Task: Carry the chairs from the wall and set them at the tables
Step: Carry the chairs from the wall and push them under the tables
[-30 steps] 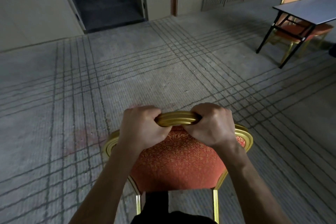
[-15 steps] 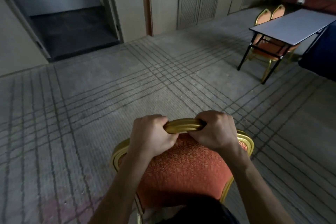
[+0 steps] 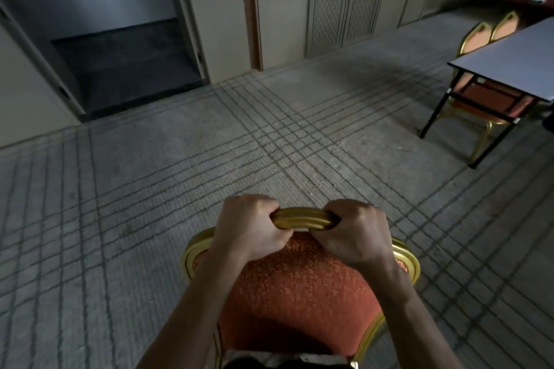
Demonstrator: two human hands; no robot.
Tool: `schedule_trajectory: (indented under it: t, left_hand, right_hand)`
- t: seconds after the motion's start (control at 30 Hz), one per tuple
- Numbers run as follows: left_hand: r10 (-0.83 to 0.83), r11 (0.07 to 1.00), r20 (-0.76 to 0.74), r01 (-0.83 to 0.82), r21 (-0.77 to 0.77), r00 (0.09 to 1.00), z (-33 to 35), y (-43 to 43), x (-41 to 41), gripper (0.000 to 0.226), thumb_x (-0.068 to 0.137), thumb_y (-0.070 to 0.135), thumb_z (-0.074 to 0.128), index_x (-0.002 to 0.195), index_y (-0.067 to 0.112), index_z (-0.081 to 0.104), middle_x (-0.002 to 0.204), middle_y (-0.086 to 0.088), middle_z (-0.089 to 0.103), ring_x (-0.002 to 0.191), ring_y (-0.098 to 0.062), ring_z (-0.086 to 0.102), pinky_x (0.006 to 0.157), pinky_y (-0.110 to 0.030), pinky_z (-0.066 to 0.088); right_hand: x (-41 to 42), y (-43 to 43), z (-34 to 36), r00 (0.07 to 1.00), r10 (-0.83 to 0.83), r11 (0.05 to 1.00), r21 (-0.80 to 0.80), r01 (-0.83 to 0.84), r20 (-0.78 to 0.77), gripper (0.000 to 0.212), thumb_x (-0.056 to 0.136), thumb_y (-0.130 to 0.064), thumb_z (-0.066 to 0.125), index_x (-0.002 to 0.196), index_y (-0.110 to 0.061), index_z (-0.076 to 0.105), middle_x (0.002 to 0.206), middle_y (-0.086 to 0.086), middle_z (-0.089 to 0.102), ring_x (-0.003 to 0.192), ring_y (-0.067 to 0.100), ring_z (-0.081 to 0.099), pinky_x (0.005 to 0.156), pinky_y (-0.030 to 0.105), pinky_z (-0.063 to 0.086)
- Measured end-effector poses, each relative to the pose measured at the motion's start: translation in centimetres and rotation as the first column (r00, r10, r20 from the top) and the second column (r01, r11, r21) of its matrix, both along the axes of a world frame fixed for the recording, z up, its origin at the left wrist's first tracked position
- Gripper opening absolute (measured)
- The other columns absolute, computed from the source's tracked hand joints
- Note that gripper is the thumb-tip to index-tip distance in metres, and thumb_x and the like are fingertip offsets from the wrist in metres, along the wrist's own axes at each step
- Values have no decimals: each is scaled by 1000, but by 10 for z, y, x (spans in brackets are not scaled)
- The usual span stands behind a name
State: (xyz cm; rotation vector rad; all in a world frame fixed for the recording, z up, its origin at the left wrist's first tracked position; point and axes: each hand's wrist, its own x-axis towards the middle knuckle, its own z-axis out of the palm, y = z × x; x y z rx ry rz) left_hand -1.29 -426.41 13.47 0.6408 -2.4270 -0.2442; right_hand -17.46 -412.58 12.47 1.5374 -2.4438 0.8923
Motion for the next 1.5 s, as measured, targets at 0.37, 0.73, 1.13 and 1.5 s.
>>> schedule_trajectory:
  t: [0.37, 0.73, 1.13, 1.5]
  left_hand:
    - [12, 1000, 5, -12, 8, 1000, 1, -186, -163, 43, 67, 47, 73, 51, 17, 47, 49, 8, 48, 45, -16, 50, 48, -28, 41]
    - [-137, 991, -8, 137, -6, 991, 0, -420, -367, 48, 69, 56, 69, 53, 20, 43, 52, 7, 52, 48, -20, 55, 48, -29, 43]
    - [-231, 969, 52, 234, -78, 972, -8, -592, -637, 41, 62, 43, 78, 52, 18, 47, 53, 4, 55, 50, -22, 57, 47, -29, 41]
    - [-233, 972, 18, 233, -18, 972, 2, -714, -863, 39, 66, 40, 71, 53, 23, 39, 51, 6, 49, 47, -17, 51, 48, -26, 33]
  right_hand:
    - [-163, -186, 8, 999, 29, 999, -27, -31, -43, 36, 76, -57, 58, 63, -23, 62, 59, -11, 55, 53, 13, 52, 53, 28, 41]
    - [-345, -400, 15, 994, -103, 995, -20, 103, -29, 39, 73, -62, 59, 62, -25, 61, 58, -14, 51, 53, 10, 51, 56, 28, 44]
    - [-597, -557, -11, 980, -199, 978, -71, 198, 2, 42, 77, -60, 63, 62, -21, 61, 60, -9, 59, 54, 14, 56, 53, 32, 47]
    - [-830, -684, 1, 980, -198, 980, -30, 199, 8, 37, 73, -59, 61, 65, -23, 63, 64, -9, 61, 62, 14, 61, 58, 32, 49]
